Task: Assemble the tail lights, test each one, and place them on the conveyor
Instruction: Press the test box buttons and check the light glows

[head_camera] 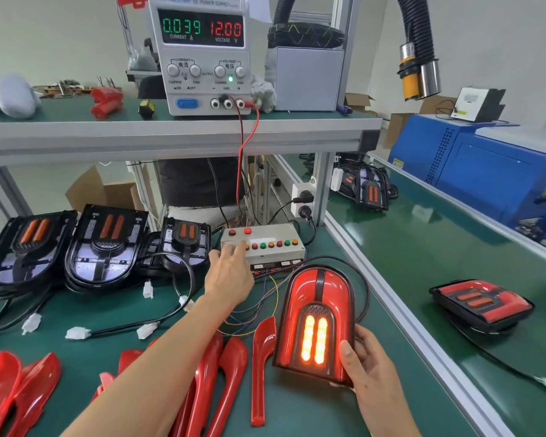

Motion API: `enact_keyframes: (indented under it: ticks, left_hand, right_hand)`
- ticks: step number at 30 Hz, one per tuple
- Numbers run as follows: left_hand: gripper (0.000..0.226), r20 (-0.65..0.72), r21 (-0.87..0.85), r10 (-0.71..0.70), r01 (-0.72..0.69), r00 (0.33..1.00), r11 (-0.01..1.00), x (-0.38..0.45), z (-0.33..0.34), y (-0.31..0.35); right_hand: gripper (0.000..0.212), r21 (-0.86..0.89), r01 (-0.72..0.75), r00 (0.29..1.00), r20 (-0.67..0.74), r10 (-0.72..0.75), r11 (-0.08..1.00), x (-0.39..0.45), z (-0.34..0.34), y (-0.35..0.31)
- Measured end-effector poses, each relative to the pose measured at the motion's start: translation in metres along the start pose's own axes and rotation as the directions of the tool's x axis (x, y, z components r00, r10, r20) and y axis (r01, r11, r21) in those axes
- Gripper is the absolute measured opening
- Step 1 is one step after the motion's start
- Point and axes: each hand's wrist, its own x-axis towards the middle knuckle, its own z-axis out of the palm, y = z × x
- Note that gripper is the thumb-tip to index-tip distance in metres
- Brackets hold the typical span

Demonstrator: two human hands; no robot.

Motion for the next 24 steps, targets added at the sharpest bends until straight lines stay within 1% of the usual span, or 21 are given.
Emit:
enact_keyframes:
  ticks: [4, 7, 11, 13, 17, 18, 21, 24]
  left_hand:
    - [0.050, 0.010, -0.009, -0.005, 0.005, 1.000, 1.000, 0.0003, 0.0002, -0.0016]
    - [0.050, 0.007, -0.016, 0.005, -0.005, 1.000, 1.000, 0.0003, 0.0003, -0.0023]
    - [0.049, -0.003, 0.024, 0.001, 0.000, 1.000, 1.000, -0.0014, 0.0028, -0.0015]
    - [0.049, -0.008, 0.025, -0.004, 0.004, 1.000, 1.000, -0.0010, 0.0030, -0.0007]
    - [0.052, 0.000, -0.066, -0.030, 0.030, 1.000, 0.997, 0.0043, -0.0012, -0.0032]
    - [0.053, 0.013, -0.066, -0.031, 0.032, 0.999, 0.997, 0.0053, -0.0020, -0.0047]
    - [0.057, 0.039, 0.023, -0.005, 0.004, 0.999, 1.000, 0.0040, -0.0020, -0.0061]
    - [0.062, 0.046, 0.022, -0.029, 0.028, 0.999, 0.999, 0.0005, -0.0011, -0.0028]
  right_hand:
    - [0.045, 0.031, 0.004, 1.000, -0.003, -0.004, 1.000, 0.0014, -0.0006, 0.0030]
    - [0.046, 0.023, 0.009, 1.000, 0.005, -0.009, 1.000, 0.0020, -0.0020, 0.0061]
    - [0.048, -0.006, 0.027, 0.999, 0.033, -0.027, 1.000, 0.0013, -0.0039, 0.0081]
    - [0.049, 0.007, 0.019, 0.999, 0.031, -0.019, 1.000, 0.0018, -0.0035, 0.0085]
    - [0.045, 0.032, 0.002, 1.000, 0.005, -0.003, 0.999, 0.0029, -0.0026, 0.0081]
    - [0.045, 0.032, 0.003, 1.000, 0.000, -0.003, 0.999, 0.0029, -0.0026, 0.0083]
    - [0.047, 0.025, 0.004, 1.000, 0.005, -0.004, 1.000, 0.0025, -0.0032, 0.0078]
    - [0.049, 0.016, 0.005, 1.000, 0.027, -0.005, 1.000, 0.0025, -0.0035, 0.0072]
